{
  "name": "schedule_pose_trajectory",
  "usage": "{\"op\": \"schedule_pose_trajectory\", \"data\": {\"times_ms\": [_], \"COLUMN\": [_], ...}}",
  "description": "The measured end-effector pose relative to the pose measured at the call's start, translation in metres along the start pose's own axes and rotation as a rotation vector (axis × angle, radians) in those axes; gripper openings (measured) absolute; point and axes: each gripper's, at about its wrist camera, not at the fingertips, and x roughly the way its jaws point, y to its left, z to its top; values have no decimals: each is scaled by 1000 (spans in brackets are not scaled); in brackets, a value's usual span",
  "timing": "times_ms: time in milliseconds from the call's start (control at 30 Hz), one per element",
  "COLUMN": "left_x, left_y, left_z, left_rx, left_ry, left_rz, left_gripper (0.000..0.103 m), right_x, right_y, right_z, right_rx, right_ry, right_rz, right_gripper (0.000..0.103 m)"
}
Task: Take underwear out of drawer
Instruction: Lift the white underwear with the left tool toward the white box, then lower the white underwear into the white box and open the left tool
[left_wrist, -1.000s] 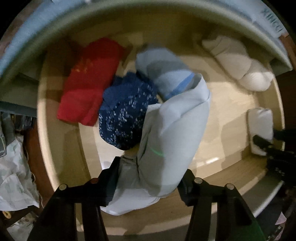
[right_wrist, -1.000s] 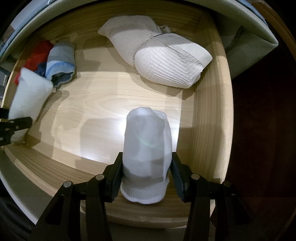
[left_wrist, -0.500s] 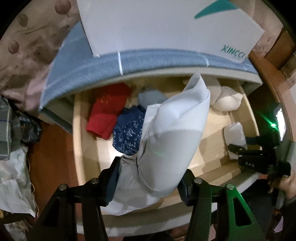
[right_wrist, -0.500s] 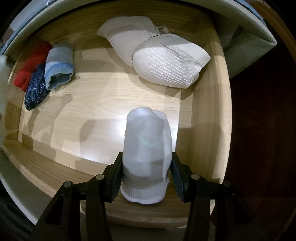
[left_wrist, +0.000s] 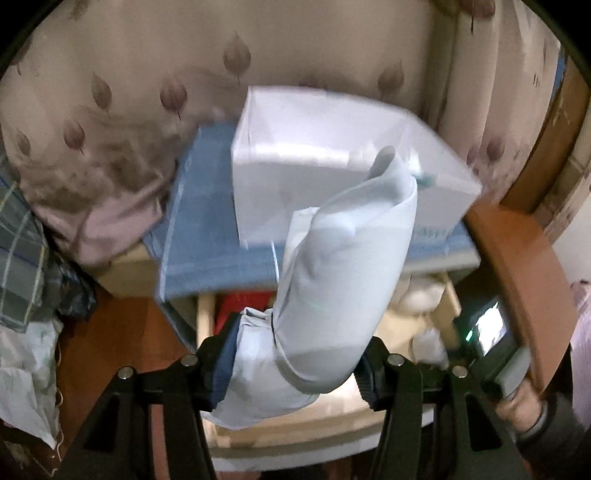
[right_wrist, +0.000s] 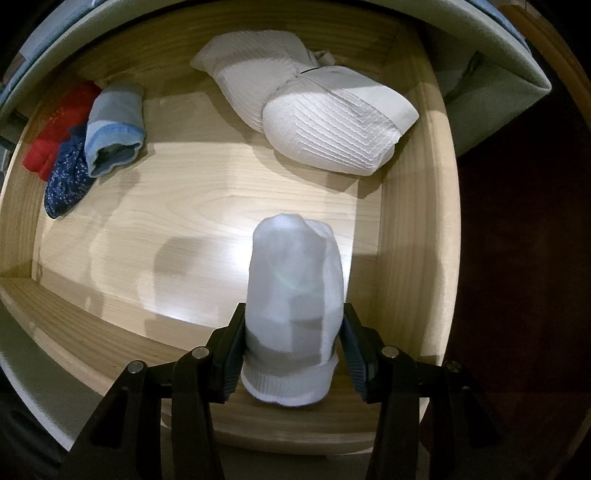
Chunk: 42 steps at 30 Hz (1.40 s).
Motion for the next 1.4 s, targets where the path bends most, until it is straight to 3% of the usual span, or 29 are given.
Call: {"op": "schedule_pose_trajectory", "data": {"times_ms": [267,500,633,933,1133,1400], "left_x": [-49,-40,-16,42,90,112], "left_y": [-1,-15,-20,-17,-6,2], "left_z": [68,121,142,181,182,171], "left_rx": [-17,34,52,-40,-128,-183], "left_ry": [-176,-249,-230,-164,-68,-9], "left_rz": [7,52,59,-11,-11,-9], "left_gripper": [56,56,56,57,57,62], "right_x": [1,0,1,-3,-6,-7], "right_y": [0,-1,-3,-4,-5,-7], "right_z": [1,1,1,-1,-3,-3], "right_rx": [2,7,8,15,17,20], "right_ry": [-1,-5,-8,-17,-20,-24], "right_rz": [2,10,15,27,36,45], "right_gripper": [45,45,45,45,45,45]}}
